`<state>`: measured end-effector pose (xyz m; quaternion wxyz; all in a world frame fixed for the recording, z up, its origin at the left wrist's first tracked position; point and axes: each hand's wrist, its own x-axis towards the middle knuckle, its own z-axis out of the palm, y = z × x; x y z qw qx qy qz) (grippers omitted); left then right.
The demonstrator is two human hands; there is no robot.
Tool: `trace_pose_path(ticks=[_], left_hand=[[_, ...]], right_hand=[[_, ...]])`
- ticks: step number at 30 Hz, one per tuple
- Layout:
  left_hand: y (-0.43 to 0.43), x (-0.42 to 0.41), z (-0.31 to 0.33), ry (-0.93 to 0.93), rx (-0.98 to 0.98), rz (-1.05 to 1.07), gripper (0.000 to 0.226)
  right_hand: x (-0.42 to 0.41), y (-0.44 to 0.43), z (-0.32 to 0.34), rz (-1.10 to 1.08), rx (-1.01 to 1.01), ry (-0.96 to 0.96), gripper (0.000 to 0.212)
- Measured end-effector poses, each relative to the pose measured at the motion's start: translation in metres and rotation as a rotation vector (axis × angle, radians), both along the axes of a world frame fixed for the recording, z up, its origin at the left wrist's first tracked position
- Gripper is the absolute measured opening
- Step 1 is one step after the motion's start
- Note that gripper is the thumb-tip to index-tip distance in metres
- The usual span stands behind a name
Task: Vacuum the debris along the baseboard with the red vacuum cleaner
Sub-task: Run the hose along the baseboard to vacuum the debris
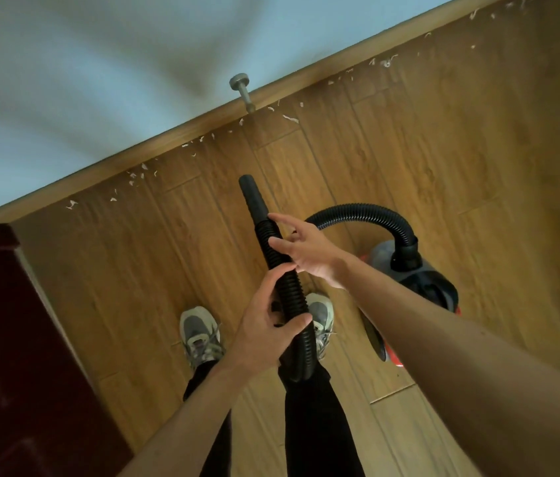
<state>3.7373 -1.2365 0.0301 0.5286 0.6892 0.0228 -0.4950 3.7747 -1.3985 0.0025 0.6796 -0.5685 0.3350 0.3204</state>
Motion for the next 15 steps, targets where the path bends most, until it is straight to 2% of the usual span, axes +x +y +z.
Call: trace_pose_path(ticks=[4, 7, 10, 12, 15], left_hand=[[0.001, 0.005, -0.002, -0.023, 0.0, -0.036, 0.07], [-0.007, 0.006, -0.002, -0.035, -0.001, -0.062, 0.072], [-0.021, 0.0, -0.002, 0.01, 0.012, -0.056, 0.072], [-0.033, -0.008, -0.005, 0.015, 0.016, -0.072, 0.072], [-0.05, -0.024, -0.013, 0.03, 0.019, -0.085, 0.073]], right_hand=[[-0.011, 0.003, 0.001, -0.167, -0.016, -0.039, 0.051], [-0.037, 0.002, -0.003, -0.456, -0.228, 0.002, 0.037], [-0.092, -0.003, -0.008, -0.695, -0.503, 0.16, 0.006], [-0.138, -0.003, -0.014, -0.745, -0.55, 0.299, 0.01], [-0.201, -0.006, -0.025, -0.788, -0.513, 0.458, 0.014]])
